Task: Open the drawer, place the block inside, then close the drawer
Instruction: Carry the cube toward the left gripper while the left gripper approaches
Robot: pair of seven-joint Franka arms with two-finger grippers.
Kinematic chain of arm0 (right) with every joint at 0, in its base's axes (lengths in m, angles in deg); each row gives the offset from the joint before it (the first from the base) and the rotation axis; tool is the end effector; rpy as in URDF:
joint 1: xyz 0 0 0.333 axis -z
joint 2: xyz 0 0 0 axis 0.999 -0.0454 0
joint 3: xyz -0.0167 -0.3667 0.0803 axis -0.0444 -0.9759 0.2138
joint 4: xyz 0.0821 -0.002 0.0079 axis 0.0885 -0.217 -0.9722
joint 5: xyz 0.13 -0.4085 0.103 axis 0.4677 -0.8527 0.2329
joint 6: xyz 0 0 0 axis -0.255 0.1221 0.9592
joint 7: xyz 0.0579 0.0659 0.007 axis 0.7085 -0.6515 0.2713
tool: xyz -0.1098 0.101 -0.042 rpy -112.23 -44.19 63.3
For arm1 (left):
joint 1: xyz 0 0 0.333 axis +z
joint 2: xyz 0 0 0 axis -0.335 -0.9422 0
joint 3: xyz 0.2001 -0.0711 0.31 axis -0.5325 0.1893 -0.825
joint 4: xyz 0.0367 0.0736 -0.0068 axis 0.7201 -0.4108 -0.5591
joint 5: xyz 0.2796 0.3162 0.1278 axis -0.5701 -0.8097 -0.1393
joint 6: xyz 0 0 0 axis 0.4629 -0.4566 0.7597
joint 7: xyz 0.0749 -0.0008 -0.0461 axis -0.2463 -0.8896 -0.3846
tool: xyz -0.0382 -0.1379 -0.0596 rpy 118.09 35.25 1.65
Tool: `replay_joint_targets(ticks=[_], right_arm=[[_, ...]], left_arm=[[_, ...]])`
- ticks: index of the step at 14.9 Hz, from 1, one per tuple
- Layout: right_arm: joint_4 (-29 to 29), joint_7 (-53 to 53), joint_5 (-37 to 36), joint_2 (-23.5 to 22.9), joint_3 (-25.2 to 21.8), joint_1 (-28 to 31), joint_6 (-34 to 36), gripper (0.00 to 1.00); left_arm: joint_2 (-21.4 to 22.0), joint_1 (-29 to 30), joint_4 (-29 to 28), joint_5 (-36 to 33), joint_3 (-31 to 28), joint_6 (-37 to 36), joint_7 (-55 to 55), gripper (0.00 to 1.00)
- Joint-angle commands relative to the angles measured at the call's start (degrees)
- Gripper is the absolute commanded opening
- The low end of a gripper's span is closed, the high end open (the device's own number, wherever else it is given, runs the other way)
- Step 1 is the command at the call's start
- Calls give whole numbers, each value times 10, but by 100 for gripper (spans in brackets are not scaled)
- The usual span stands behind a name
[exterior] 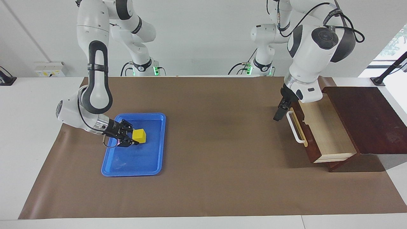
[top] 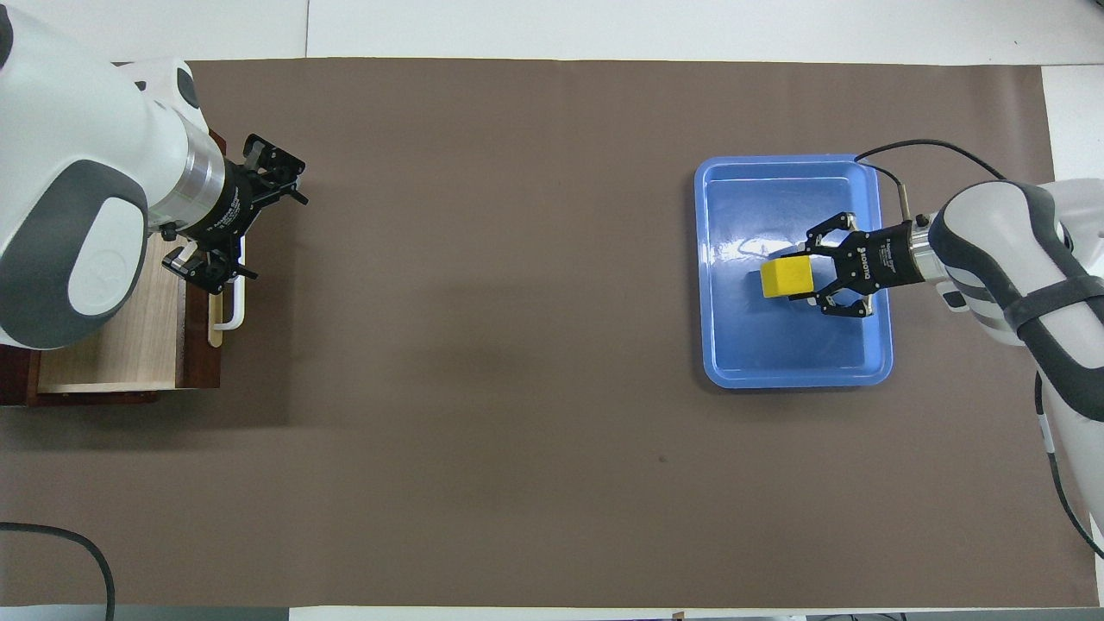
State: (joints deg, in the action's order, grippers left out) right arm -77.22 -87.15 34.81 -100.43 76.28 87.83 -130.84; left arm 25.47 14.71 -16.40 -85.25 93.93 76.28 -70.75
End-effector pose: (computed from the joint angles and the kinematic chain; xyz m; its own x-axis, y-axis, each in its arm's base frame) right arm 0.6661 -0.0163 0.2774 0.1813 -0.7579 -0.6267 -0.9828 -0.1632 -0.0869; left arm 0.6419 -0.1874 0.5452 0.5346 0.8449 -0.0173 0.8451 -0.5345 0.0124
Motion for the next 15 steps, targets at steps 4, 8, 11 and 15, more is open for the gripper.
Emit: replay_joint_targets(ticks=[4, 8, 11, 15], right_arm=[[117, -118, -16, -14, 10, -63, 38, 0], [175, -281, -13, -20, 10, -154, 30, 0], [192, -352, -11, -28, 10, -212, -2, 0], [193, -427, -10, -30, 10, -287, -41, 0]], left_arm=[[7, 0, -12, 9, 1, 21, -201, 100], [9, -8, -16, 9, 2, 22, -276, 100], [9, -10, -16, 6, 4, 23, -352, 100], [-26, -72, 6, -15, 3, 28, -491, 100]])
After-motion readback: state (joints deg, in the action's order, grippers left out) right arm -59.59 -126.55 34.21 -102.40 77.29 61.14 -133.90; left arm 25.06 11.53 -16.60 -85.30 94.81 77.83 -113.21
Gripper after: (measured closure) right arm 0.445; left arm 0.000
